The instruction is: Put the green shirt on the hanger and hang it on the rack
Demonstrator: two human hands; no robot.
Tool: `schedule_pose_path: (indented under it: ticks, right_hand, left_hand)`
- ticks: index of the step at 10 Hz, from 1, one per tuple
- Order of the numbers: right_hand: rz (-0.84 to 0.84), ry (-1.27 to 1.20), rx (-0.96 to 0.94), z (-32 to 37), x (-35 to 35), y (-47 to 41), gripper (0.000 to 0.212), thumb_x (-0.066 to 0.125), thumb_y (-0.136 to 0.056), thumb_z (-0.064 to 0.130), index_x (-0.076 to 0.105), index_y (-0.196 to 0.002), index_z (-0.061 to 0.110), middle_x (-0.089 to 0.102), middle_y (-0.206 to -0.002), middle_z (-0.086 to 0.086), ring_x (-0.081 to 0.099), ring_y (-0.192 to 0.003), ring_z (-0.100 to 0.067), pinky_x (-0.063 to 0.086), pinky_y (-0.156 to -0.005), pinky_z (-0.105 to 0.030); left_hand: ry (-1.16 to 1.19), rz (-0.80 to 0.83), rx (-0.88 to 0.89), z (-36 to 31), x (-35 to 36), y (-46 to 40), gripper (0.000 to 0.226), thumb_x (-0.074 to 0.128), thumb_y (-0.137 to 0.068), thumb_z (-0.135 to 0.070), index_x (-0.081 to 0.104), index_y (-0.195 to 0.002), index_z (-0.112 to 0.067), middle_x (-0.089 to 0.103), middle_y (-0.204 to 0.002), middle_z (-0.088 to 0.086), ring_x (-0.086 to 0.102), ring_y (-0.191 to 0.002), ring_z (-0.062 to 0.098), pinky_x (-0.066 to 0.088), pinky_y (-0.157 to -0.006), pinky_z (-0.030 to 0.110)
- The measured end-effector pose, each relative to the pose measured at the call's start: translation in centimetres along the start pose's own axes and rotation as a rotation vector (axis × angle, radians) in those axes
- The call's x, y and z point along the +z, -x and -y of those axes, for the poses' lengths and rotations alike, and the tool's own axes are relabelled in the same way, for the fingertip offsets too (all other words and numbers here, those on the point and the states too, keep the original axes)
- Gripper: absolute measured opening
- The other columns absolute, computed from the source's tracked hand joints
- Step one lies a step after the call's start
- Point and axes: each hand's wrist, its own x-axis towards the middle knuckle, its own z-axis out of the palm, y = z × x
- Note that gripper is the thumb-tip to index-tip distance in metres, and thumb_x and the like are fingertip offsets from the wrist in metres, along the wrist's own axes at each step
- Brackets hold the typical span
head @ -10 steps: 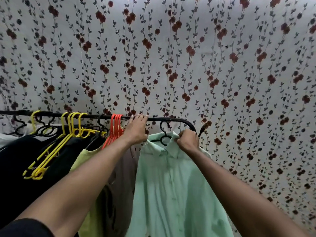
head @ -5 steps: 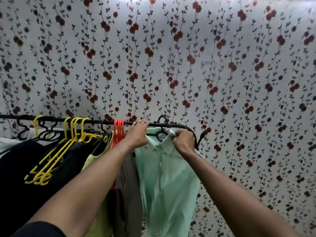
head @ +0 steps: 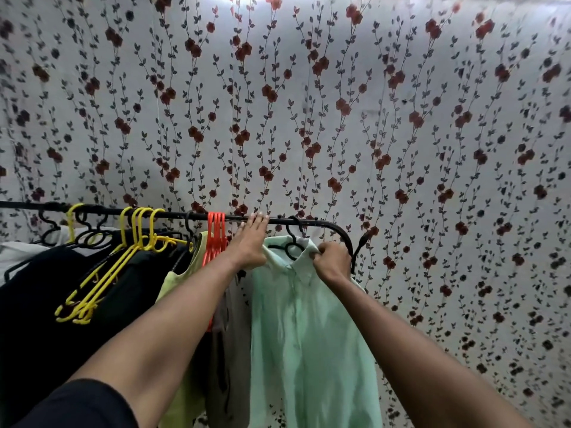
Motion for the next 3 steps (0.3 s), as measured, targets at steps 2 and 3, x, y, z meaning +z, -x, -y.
schedule_pose_path:
  ticks: [2,3]
  right_hand:
    - [0.021,0.004,-0.033,-0.6,-1.0,0.5,0.016,0.068,-0.097,0.030,0.078,-0.099,0.017,0.070,-0.084,0.002,0.061,-0.074,-0.014,0.038,-0.056,-0.021]
    - [-0.003,0.001,-0.067,-0.7,-2.0,1.1,0.015,0.069,-0.096,0.029,0.080,-0.098,0.018,0.078,-0.094,-0.001,0.067,-0.081,-0.016,0.052,-0.072,-0.028]
  left_hand:
    - [-0.082,-0.019,0.041,-0.3,0.7,2.3,0.098,0.066,-0.086,-0.020,0.006,-0.163,-0.017,0.001,-0.172,0.002,-0.003,-0.158,0.019,0.002,-0.129,0.045]
    - [-0.086,-0.058,0.091,-1.5,-0.5,4.6,0.093,0.068,-0.088,-0.027,0.015,-0.162,-0.015,0.010,-0.171,0.003,0.004,-0.159,0.019,0.000,-0.121,0.035]
